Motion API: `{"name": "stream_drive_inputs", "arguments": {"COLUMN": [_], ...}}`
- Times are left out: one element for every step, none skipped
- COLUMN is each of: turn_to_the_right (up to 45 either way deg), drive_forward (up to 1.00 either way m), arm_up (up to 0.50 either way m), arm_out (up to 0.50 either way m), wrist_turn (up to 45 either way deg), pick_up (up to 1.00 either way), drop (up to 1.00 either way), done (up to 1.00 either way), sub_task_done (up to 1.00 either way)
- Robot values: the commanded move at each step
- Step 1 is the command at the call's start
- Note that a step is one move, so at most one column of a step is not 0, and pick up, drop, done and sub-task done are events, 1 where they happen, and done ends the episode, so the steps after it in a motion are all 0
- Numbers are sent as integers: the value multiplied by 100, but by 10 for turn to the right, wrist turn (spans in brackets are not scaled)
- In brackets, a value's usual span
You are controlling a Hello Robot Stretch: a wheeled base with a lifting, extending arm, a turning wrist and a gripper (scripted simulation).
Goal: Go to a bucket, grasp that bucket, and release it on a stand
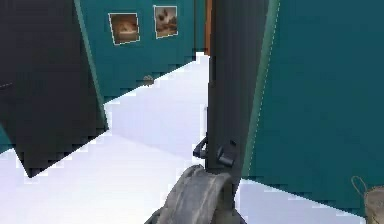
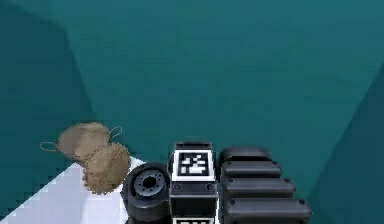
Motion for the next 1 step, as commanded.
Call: {"name": "stream_drive_inputs", "arguments": {"turn_to_the_right": [-300], "drive_forward": [0], "arm_up": [0], "arm_out": [0], "wrist_turn": [0], "pick_up": [0], "drop": [0], "done": [0], "sub_task_done": [0]}}
